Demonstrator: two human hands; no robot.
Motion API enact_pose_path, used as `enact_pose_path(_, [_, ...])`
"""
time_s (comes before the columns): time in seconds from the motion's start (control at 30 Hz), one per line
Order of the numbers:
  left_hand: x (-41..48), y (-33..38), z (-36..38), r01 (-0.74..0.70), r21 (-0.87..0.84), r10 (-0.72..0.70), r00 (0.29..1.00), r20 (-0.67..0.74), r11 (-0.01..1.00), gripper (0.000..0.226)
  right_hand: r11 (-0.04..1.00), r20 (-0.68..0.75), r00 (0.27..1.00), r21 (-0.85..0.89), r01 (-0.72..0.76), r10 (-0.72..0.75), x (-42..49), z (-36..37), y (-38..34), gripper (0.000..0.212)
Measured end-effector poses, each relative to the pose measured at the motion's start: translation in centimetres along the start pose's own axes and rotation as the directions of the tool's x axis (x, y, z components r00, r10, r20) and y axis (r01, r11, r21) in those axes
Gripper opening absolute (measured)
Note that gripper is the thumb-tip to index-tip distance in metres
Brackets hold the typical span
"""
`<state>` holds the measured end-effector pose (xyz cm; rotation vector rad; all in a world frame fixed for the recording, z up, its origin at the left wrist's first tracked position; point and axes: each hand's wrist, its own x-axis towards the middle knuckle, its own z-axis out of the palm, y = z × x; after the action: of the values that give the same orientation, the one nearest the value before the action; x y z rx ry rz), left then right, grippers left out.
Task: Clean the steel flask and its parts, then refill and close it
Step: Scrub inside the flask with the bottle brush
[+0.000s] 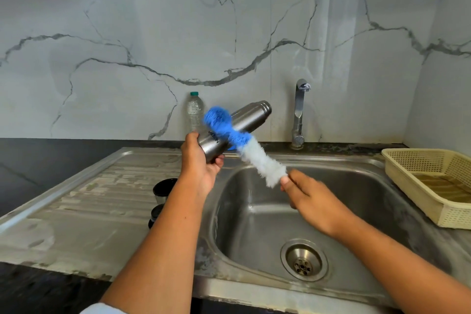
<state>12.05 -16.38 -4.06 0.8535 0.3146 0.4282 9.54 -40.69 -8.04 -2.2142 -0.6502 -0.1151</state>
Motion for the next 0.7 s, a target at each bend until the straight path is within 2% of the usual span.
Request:
enact_pose_path(0.13, [-0.5, 0.2, -0.2, 0.029, -0.058, -0.028, 1.0, 0.014, 0.998, 0.035, 0.999, 0.11, 0.993, -0.016, 0.05, -0.048, 0.0, 0.9, 0.2, 0.029])
enact_pose_path(0.37, [-0.5, -0.1, 0.4, 0.111, -0.129, -0.11, 0.994, 0.009, 0.985, 0.032, 0.999, 0.084, 0.996, -0.032, 0.0, 0.003, 0.8, 1.7, -0.1, 0.029])
enact_pose_path(0.57, [0.3, 0.1, -0.1, 0.016, -0.126, -0.026, 0.997, -0.079, 0.992, 0.046, 0.998, 0.21, 0.977, 0.017, -0.054, 0.049, 0.3, 0.4, 0.3, 0.035])
enact_pose_path(0.7, [-0.4, -0.5, 0.6, -0.007, -0.07, 0.005, 1.0, -0.021, 0.998, 0.034, 0.979, 0.258, 0.963, 0.165, -0.122, 0.077, 0.7, 0.7, -0.7, 0.034])
